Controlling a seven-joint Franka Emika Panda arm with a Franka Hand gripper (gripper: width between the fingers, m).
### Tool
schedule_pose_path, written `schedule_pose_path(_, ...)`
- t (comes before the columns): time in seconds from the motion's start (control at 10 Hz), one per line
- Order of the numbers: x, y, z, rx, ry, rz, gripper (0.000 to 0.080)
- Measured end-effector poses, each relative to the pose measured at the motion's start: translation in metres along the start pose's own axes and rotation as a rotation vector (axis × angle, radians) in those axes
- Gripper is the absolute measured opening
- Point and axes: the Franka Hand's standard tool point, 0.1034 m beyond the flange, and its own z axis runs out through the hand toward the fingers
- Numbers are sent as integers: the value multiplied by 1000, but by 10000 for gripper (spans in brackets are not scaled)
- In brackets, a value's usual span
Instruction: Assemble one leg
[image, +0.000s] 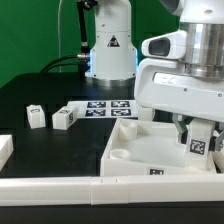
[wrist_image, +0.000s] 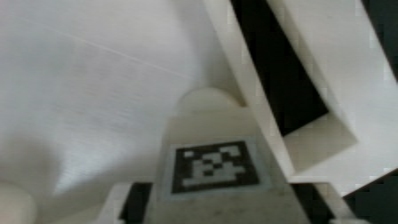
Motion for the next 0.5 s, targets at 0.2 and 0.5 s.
schedule_pose_path(0.2, 0, 2, 1, -2, 0, -7, 291)
schedule_pose_path(0.5, 1, 2, 1, -2, 1, -6, 597)
